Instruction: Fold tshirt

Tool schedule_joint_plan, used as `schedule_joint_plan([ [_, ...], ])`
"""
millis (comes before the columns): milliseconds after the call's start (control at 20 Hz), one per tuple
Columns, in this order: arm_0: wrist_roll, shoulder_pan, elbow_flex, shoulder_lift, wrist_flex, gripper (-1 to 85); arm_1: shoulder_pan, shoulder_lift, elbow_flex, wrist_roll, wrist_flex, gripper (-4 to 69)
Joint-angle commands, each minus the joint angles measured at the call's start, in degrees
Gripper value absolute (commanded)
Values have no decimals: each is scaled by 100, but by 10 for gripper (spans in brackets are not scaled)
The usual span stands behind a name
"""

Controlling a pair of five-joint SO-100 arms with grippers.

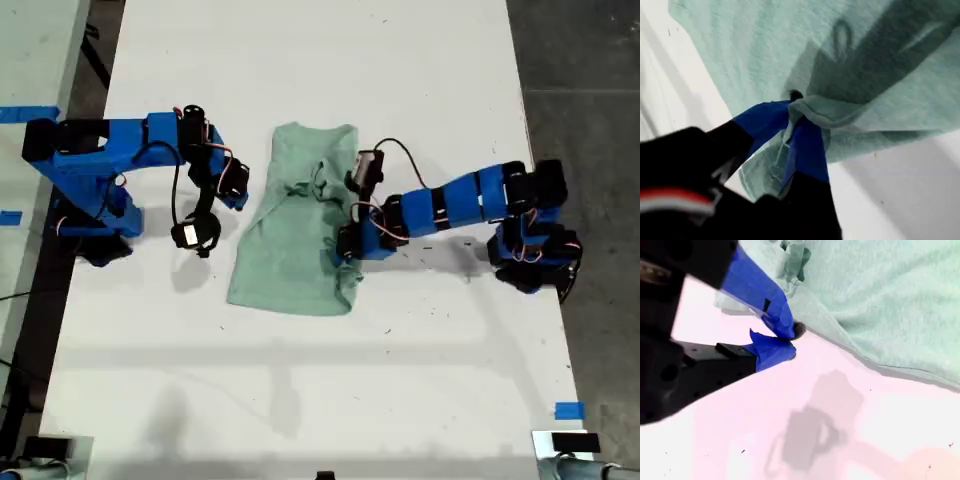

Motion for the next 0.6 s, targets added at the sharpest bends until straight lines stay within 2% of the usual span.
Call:
schedule_joint_plan([
  [0,53,-35,-114,176,-35,1,26,-149,-993,18,26,-19],
  [100,53,-35,-141,158,-26,1,-26,-281,-1670,-167,765,-19],
  [150,53,-35,-141,149,-35,1,-44,-264,-1811,-202,896,-19],
  [350,53,-9,-246,44,-53,1,-79,-413,-2197,-360,800,-9],
  [400,53,0,-246,44,-53,1,-53,-466,-2188,-325,800,23],
  [450,53,9,-255,44,-35,1,-44,-536,-2153,-255,870,115],
  [550,53,26,-255,44,-18,1,-18,-800,-2039,-97,923,183],
])
